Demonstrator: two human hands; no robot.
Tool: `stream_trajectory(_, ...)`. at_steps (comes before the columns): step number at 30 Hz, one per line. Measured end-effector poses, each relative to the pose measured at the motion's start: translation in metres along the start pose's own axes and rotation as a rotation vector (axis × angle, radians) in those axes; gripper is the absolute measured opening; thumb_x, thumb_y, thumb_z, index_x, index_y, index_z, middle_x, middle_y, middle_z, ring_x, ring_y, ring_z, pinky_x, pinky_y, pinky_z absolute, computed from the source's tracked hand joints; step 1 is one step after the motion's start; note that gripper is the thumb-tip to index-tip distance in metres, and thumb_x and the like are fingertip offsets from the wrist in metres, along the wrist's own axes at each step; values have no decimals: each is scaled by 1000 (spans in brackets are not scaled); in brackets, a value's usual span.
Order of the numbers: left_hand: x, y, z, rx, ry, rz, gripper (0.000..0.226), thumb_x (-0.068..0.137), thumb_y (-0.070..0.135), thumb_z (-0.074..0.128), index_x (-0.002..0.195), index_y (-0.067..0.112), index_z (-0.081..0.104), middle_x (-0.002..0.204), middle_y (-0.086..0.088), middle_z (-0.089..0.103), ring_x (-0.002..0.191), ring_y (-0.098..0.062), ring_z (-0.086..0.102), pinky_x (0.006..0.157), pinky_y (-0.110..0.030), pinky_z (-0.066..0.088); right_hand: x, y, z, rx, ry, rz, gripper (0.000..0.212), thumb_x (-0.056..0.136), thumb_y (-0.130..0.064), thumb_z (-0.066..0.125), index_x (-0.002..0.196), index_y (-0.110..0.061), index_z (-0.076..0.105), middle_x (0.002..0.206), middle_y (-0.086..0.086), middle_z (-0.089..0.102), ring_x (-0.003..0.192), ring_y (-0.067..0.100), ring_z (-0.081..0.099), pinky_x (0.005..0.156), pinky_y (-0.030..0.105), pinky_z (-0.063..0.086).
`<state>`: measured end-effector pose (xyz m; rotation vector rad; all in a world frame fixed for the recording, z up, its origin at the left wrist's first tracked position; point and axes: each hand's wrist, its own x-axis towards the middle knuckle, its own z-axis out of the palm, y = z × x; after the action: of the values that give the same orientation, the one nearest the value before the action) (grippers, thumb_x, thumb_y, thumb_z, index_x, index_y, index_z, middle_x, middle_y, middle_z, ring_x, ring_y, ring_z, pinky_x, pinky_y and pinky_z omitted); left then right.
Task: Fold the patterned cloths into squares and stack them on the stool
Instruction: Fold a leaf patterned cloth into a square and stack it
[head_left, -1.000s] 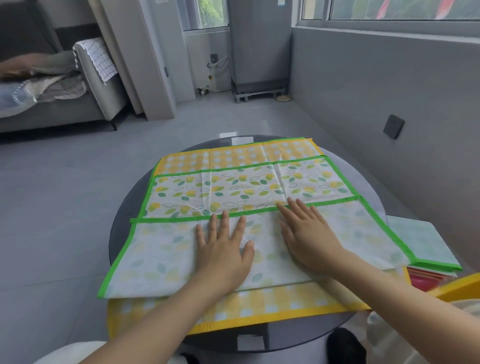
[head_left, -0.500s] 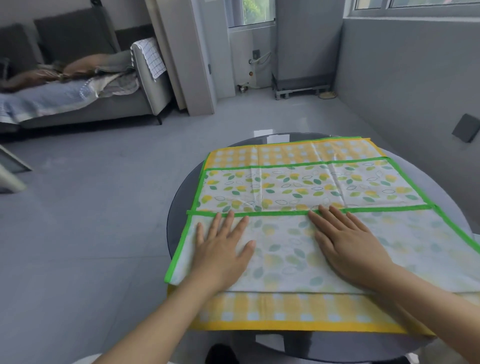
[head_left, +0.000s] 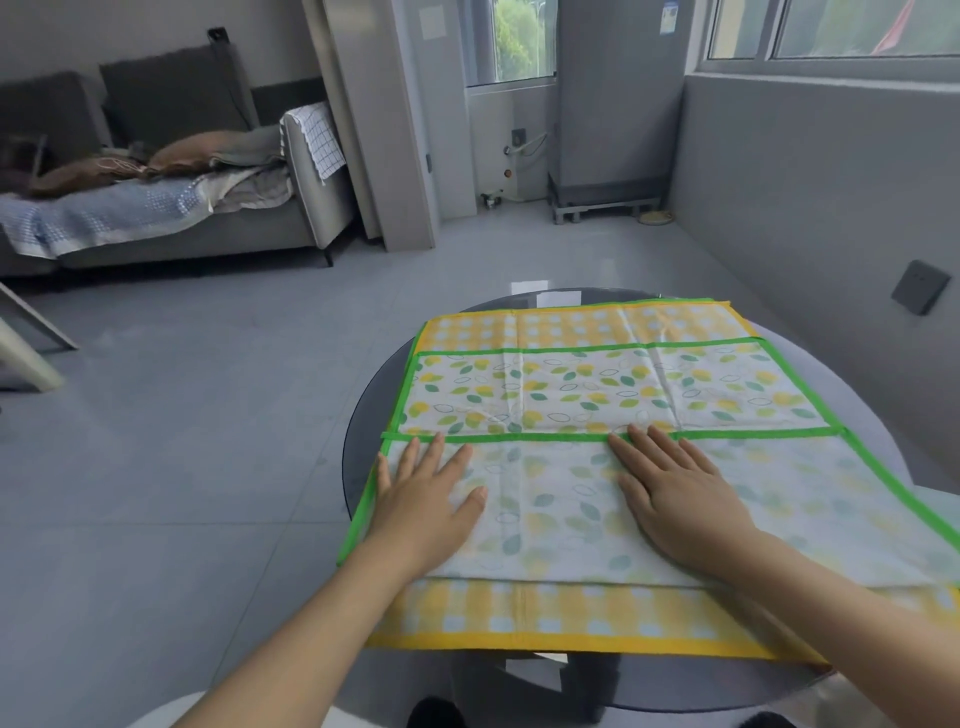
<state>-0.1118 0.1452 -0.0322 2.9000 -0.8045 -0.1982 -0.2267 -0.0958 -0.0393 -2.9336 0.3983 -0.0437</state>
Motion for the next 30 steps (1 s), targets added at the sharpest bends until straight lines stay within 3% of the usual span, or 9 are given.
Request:
stream_trajectory(3,5,15,-8,-93,18,-13,55,96,53,31,148,36,23,160,1,4,147,-16,-3,117,-46,-10,2,-3,-7,-40,-22,-1,53,99,-45,13,149,-32,9,158,-7,6,146,13,1,118,32,3)
stream_trajectory(6,18,33,-20,-135,57,25,51,97,49,34,145,32,33,159,-2,14,146,-15,6,117,-45,-8,9,-3,-20,-76,19,-39,48,98,-40,28,145,-29,28,151,-9,30,142,15,20,112,31,18)
stream_trajectory(8,30,44,-27,-152,76,53,48,97,46,36,143,30,37,157,-2,20,145,-15,12,118,-45,-7,17,-1,-30,-66,41,-39,45,97,-38,33,142,-28,35,145,-11,39,139,14,25,111,31,19)
stream_trajectory(19,124,74,-29,-205,41,83,42,100,34,33,139,24,42,152,4,32,141,-12,24,117,-47,-1,90,46,-43,57,25,94,41,97,-35,35,137,-30,42,143,-4,45,135,18,33,109,36,19)
stream_trajectory(24,170,77,-21,-221,120,71,43,101,34,33,141,23,41,153,3,31,142,-14,22,117,-46,8,131,67,-38,81,87,125,41,99,-36,33,138,-29,40,144,-4,43,132,21,37,107,38,23)
stream_trajectory(30,204,72,-4,-177,201,44,42,101,37,31,138,23,44,143,-2,38,135,-20,30,117,-44,6,167,87,-28,160,176,187,42,97,-36,39,137,-27,42,144,-1,43,133,23,34,109,39,20)
